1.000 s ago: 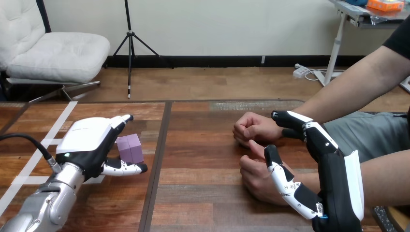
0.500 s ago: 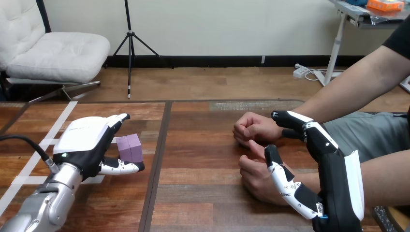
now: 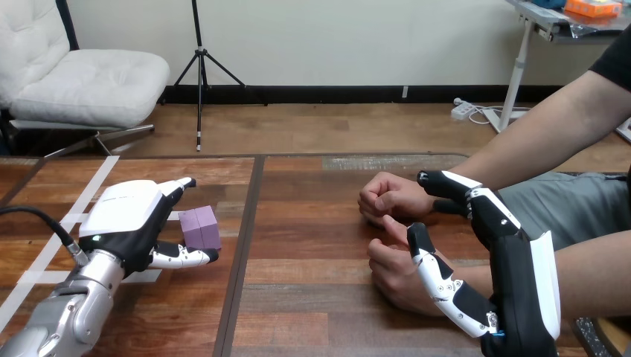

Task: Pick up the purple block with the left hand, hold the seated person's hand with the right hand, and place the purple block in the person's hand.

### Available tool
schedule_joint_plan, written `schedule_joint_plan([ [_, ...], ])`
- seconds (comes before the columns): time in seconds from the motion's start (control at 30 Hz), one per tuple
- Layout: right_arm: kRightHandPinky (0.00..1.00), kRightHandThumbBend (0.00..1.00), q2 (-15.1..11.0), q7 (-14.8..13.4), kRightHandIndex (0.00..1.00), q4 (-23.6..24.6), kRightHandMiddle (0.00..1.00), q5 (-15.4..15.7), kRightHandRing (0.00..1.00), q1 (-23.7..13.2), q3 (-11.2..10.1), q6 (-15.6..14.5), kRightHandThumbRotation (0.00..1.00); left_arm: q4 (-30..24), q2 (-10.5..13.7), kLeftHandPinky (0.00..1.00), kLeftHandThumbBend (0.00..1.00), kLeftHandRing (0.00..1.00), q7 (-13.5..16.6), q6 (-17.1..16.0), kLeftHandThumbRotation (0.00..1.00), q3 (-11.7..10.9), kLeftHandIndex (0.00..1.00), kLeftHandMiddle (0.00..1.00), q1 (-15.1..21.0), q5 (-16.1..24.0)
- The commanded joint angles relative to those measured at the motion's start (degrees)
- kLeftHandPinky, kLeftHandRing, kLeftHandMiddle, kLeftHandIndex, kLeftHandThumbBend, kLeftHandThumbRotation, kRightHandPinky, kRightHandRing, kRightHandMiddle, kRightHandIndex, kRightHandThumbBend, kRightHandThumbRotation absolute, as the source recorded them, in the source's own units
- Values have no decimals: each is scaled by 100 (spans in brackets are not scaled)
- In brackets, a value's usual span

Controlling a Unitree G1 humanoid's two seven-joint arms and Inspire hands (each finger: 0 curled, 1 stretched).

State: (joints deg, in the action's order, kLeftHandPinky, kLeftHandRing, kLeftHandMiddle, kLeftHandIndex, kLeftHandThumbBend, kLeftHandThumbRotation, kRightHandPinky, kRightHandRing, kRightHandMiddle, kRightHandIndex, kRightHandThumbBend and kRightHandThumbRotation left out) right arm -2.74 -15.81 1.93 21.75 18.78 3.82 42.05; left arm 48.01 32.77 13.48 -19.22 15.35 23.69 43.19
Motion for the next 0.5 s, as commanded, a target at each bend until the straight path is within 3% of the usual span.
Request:
schedule_joint_plan([
  [0.0, 69, 35, 4, -7, 71, 117, 74, -15, 74, -293, -35, 86, 23, 108, 1, 80, 73, 87, 62, -88, 49, 84, 89, 89, 589, -74],
  [0.47, 69, 35, 4, 10, 71, 157, 74, -16, 74, -264, -38, 50, 24, 400, -68, 79, 69, 85, -10, -102, 45, 155, 88, 88, 821, -126],
])
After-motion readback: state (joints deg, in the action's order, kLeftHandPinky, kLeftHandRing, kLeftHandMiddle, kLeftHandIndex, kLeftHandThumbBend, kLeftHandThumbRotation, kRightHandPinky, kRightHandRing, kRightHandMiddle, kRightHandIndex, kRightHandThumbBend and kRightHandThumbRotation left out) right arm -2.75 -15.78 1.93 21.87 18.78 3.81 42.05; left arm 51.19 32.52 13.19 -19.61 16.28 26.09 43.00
